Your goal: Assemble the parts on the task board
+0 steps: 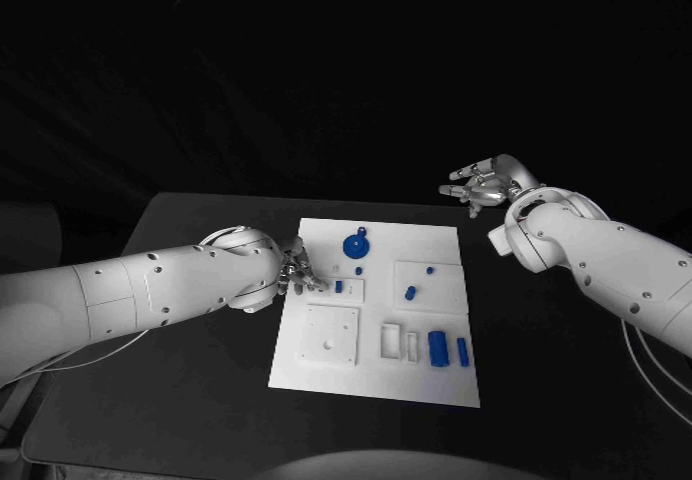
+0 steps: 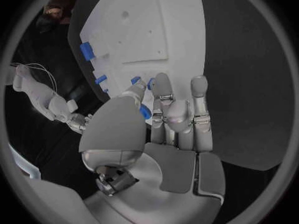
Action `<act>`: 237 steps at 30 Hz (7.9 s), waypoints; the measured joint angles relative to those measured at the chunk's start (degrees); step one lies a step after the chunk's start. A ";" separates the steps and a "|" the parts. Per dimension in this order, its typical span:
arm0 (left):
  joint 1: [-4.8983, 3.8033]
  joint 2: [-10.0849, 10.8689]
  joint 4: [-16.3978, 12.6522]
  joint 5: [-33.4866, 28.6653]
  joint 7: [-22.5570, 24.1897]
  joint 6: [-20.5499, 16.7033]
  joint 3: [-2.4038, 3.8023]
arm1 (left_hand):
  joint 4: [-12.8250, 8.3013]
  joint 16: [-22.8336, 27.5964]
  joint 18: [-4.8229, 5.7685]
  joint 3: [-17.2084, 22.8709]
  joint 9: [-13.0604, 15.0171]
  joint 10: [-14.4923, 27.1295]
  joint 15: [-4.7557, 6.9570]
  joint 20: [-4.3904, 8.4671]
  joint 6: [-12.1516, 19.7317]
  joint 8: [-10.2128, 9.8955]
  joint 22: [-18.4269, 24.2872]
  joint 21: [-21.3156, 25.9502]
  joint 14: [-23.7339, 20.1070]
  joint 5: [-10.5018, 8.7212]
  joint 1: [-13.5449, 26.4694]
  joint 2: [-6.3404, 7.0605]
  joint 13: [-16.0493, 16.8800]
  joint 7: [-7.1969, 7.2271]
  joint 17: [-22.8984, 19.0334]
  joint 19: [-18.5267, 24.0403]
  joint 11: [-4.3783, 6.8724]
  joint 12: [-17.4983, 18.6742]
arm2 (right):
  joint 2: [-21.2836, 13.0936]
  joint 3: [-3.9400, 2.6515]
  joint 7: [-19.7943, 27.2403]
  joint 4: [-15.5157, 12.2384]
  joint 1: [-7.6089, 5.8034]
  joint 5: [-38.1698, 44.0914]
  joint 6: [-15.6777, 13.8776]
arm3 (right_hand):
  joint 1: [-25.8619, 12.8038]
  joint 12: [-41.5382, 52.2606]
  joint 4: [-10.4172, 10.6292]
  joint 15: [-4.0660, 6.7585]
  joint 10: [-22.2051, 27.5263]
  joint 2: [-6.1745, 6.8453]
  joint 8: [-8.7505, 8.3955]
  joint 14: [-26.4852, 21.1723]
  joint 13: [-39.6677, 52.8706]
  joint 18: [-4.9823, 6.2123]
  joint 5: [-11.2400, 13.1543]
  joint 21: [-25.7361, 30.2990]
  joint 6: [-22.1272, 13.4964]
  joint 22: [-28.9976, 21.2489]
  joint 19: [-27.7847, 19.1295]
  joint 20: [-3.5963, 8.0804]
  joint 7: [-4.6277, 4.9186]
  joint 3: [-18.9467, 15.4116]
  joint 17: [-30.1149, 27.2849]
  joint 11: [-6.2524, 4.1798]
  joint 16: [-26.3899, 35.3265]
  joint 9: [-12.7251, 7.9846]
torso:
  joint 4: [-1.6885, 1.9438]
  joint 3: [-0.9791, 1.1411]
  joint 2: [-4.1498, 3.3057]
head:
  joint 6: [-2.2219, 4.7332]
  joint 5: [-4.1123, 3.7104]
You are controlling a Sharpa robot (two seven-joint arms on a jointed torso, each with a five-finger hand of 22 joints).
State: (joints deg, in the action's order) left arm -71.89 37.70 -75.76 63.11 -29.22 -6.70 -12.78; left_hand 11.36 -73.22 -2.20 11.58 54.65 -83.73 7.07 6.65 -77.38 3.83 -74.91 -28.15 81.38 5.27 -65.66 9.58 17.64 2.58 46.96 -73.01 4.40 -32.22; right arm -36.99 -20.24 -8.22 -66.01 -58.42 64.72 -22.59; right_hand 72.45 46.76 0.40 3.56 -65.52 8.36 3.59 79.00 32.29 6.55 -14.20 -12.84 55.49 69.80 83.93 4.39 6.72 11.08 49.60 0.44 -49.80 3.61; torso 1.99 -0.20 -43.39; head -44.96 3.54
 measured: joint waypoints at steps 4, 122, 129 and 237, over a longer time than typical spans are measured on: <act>0.01 0.29 -0.36 0.01 0.30 -0.24 0.66 | 0.17 0.00 0.00 -0.17 0.00 0.00 0.00 0.00 0.00 0.00 0.00 0.00 0.00 -0.21 0.30 0.30 0.00 0.00 -0.16 0.00 0.00 0.00 | 0.01 0.01 0.02 0.03 0.07 -0.01 0.00 | 0.00 0.00 0.00 0.00 0.00 0.00 0.00 0.00 0.00 0.00 0.00 0.00 0.00 0.00 0.00 0.00 0.00 0.00 0.00 0.00 0.00 0.00 | -0.03 0.01 0.01 | 0.07 0.14; 3.08 -12.89 15.56 28.63 31.80 -10.91 -0.88 | -15.11 9.10 -4.47 9.11 -50.90 15.12 -5.51 -4.81 12.89 0.00 0.00 4.65 -4.23 2.71 -14.49 -3.34 -14.22 -7.81 -20.93 1.15 -7.56 28.62 | 0.10 0.00 3.70 -1.40 0.19 -0.63 0.14 | -2.18 -40.38 -2.77 -0.95 -8.27 -0.82 0.00 -0.32 -28.24 0.56 -0.89 0.20 1.85 -0.78 0.11 -0.52 0.41 3.57 -0.53 2.32 0.23 0.02 | -0.19 0.02 -0.17 | 1.39 -1.88; 3.22 -13.17 16.03 28.55 32.02 -10.73 -0.86 | -14.76 9.10 -4.46 8.75 -50.89 14.30 -5.43 -4.81 12.08 0.00 0.00 4.54 -3.77 2.53 -14.91 -4.26 -14.24 -7.79 -20.93 1.15 -7.36 28.62 | 0.10 0.00 3.70 -1.46 0.19 -0.61 0.13 | -2.18 -40.38 -2.77 -0.94 -8.25 -0.82 0.00 -0.32 -28.23 0.56 -0.89 0.20 1.86 -0.78 0.11 -0.52 0.41 3.57 -0.52 2.29 0.23 0.03 | -0.19 0.01 -0.18 | 1.24 -2.01; 4.71 -4.56 10.37 23.60 30.33 -8.77 4.38 | -15.64 8.89 -4.79 6.79 -50.95 11.47 -5.24 -4.82 9.60 -0.23 -0.03 3.32 -2.78 2.43 -15.80 -6.08 -14.36 -7.96 -20.76 1.14 -7.14 28.63 | -0.33 0.00 3.72 -1.58 0.20 -0.44 0.08 | -2.18 -40.66 -2.77 -0.94 -8.27 -0.82 0.00 -0.31 -28.23 0.57 -1.11 0.20 1.97 -1.42 0.11 -0.53 0.28 3.57 -0.76 2.32 0.23 0.02 | -0.06 -0.01 -0.10 | 1.41 -1.87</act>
State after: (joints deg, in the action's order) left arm -67.18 33.14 -65.39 86.71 1.11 -15.47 -8.41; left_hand -4.28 -64.34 -6.99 18.37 3.70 -72.25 1.83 1.83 -67.78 3.60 -74.94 -24.83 78.60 7.70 -81.46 3.51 3.28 -5.38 26.20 -71.87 -2.74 -3.59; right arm -37.32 -20.24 -4.50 -67.59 -58.23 64.28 -22.51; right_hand 70.28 6.10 -2.38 2.63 -73.79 7.54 3.59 78.69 4.06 7.12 -15.31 -12.64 57.45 68.38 84.05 3.86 7.00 14.65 48.84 2.75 -49.57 3.63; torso 1.93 -0.20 -43.48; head -43.54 1.66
